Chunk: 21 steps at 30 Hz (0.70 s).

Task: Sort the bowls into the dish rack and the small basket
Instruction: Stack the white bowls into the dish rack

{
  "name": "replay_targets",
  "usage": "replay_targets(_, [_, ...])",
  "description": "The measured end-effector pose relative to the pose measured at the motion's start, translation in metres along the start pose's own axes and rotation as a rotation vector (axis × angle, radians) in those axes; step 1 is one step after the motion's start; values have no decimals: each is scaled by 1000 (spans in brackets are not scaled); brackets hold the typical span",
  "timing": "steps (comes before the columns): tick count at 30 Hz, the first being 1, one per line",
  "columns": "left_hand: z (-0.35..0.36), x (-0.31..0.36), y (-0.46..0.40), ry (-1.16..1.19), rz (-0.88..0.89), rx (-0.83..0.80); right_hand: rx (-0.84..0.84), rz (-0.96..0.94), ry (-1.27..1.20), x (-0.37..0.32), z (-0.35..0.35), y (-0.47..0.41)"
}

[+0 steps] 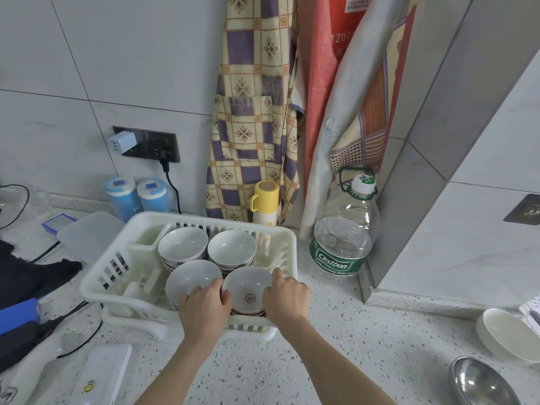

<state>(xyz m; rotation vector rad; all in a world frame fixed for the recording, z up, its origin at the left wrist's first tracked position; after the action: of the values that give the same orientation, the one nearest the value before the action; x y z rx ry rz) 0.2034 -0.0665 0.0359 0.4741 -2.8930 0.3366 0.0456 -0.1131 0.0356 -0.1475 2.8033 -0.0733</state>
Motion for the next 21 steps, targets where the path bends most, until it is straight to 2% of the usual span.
replay_targets(10, [5, 1, 5, 28, 48, 64, 18, -29, 37, -2, 2, 0])
replay_targets(19, [9, -5, 8, 50, 46, 76, 155, -7, -98, 1, 2, 3])
replay_targets(21, [9, -5, 13, 86, 34, 36, 138, -10, -145, 2, 4, 4])
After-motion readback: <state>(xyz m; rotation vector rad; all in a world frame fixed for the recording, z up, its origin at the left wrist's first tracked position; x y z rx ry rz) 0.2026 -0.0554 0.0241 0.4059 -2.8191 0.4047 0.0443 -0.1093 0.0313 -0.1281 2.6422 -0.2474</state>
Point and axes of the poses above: each hand's wrist, its own y-axis away from the middle knuckle, its own z-axis out of the palm, x = y × z, the point moved 4 cm from there along -y, towards the middle knuckle, and after that the axes turned 9 degrees about -y, right-handed, at the moved point
